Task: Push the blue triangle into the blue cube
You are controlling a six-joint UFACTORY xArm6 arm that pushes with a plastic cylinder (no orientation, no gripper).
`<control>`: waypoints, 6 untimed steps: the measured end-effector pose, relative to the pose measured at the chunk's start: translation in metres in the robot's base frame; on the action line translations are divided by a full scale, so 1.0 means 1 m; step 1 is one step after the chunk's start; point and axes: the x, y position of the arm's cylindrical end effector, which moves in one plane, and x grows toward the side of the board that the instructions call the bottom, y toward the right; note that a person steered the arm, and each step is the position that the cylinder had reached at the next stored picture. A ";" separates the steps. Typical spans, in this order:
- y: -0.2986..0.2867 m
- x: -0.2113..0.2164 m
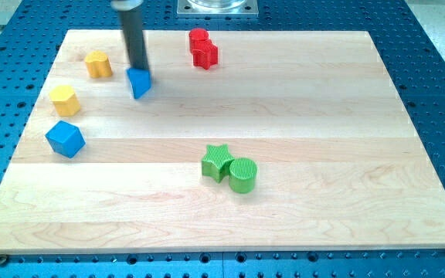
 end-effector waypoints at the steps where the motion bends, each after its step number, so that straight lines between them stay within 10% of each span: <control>1: -0.007 0.040; 3: 0.045 0.058; 6: -0.035 0.047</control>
